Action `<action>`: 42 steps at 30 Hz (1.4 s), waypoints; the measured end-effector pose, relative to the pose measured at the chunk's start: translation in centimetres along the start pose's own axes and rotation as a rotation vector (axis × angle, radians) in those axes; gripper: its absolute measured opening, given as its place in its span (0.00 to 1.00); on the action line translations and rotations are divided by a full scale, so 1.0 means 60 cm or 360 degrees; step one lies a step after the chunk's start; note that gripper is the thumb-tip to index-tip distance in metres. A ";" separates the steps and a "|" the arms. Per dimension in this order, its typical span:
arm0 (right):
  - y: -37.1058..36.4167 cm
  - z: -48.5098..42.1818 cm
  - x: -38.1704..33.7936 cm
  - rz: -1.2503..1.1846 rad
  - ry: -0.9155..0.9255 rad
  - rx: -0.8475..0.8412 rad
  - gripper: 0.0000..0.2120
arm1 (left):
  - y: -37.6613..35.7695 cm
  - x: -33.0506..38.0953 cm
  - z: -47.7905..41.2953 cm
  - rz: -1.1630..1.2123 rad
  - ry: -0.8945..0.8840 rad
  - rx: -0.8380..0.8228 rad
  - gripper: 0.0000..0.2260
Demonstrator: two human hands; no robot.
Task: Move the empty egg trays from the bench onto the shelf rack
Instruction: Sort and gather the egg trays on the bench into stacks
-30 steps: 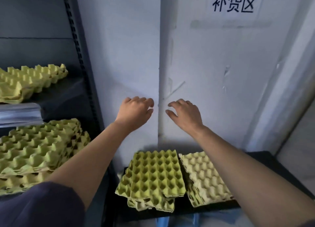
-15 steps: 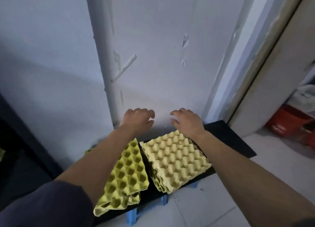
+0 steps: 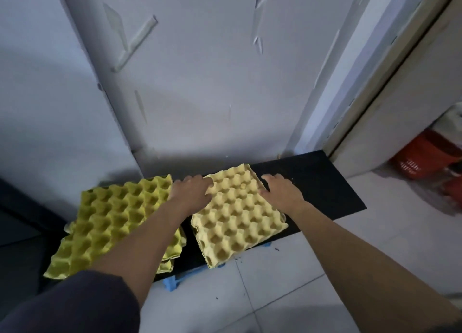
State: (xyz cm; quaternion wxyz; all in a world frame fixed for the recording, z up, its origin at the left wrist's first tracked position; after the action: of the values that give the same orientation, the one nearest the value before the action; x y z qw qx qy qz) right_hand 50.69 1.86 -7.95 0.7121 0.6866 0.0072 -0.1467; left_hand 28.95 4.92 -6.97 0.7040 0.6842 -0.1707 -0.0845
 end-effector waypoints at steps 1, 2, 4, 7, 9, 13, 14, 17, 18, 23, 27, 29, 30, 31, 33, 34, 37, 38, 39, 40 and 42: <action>-0.014 -0.006 0.016 -0.0013 0.0008 -0.0022 0.23 | -0.019 0.008 0.002 0.0004 0.0048 -0.0022 0.16; -0.026 -0.010 0.028 -0.0033 0.0003 -0.0040 0.23 | -0.036 0.012 0.004 0.0011 0.0092 -0.0055 0.17; -0.055 -0.018 0.053 -0.0057 -0.0004 -0.0085 0.24 | -0.077 0.022 0.010 0.0035 0.0199 -0.0133 0.18; -0.097 -0.023 0.082 -0.0078 -0.0024 -0.0145 0.23 | -0.133 0.032 0.018 0.0057 0.0310 -0.0204 0.21; -0.127 -0.027 0.097 -0.0080 -0.0032 -0.0177 0.22 | -0.169 0.034 0.022 0.0105 0.0415 -0.0225 0.23; -0.190 -0.041 0.118 -0.0075 -0.0062 -0.0150 0.24 | -0.230 0.023 0.031 0.0255 0.0730 -0.0153 0.26; -0.205 -0.045 0.123 -0.0081 -0.0077 -0.0128 0.24 | -0.243 0.020 0.034 0.0293 0.0798 -0.0129 0.26; -0.242 -0.053 0.133 -0.0130 -0.0146 -0.0108 0.23 | -0.279 0.012 0.041 0.0367 0.0899 -0.0154 0.28; -0.253 -0.053 0.134 -0.0167 -0.0179 -0.0125 0.23 | -0.292 0.010 0.044 0.0370 0.0899 -0.0199 0.30; -0.286 -0.052 0.144 -0.0233 -0.0312 -0.0149 0.33 | -0.332 0.002 0.057 0.0412 0.0862 -0.0218 0.34; -0.286 -0.051 0.149 -0.0267 -0.0517 -0.0163 0.35 | -0.345 -0.008 0.060 0.0719 0.1140 -0.0054 0.42; -0.287 -0.054 0.145 -0.0212 -0.0524 -0.0177 0.33 | -0.353 -0.014 0.062 0.0873 0.1368 -0.0107 0.42; -0.288 -0.057 0.143 -0.0206 -0.0527 -0.0180 0.31 | -0.354 -0.016 0.059 0.0934 0.1422 -0.0128 0.40; -0.288 -0.060 0.143 -0.0218 -0.0537 -0.0180 0.31 | -0.352 -0.017 0.056 0.0977 0.1439 -0.0120 0.39; -0.288 -0.066 0.143 -0.0274 -0.0563 -0.0164 0.30 | -0.342 -0.019 0.050 0.1033 0.1433 -0.0045 0.37; -0.286 -0.067 0.143 -0.0315 -0.0575 -0.0142 0.29 | -0.336 -0.018 0.050 0.1047 0.1416 0.0004 0.37; -0.272 -0.068 0.135 -0.0391 -0.0552 -0.0074 0.24 | -0.315 -0.014 0.050 0.1011 0.1309 0.0191 0.33; -0.265 -0.069 0.131 -0.0397 -0.0537 -0.0062 0.22 | -0.305 -0.013 0.048 0.1021 0.1298 0.0252 0.32; -0.258 -0.069 0.128 -0.0412 -0.0530 -0.0056 0.21 | -0.296 -0.012 0.044 0.1053 0.1301 0.0309 0.31; -0.251 -0.069 0.124 -0.0443 -0.0523 -0.0046 0.20 | -0.285 -0.011 0.040 0.1103 0.1304 0.0362 0.31; -0.238 -0.070 0.120 -0.0504 -0.0515 0.0018 0.20 | -0.264 -0.009 0.031 0.1215 0.1277 0.0437 0.32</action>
State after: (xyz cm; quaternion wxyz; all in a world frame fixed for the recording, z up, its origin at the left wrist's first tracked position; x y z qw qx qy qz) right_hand 55.28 4.37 -23.64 0.6682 0.6484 -0.0004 -0.3648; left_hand 29.58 2.59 -22.75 0.5990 0.6377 -0.1344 0.4653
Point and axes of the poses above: each hand's wrist, its own z-axis away from the middle knuckle, its own y-axis out of the back of the hand, x = y × z, the point moved 5 cm from there along -z, towards the middle knuckle, and after that the axes turned 14 degrees about x, right-handed, at the moved point
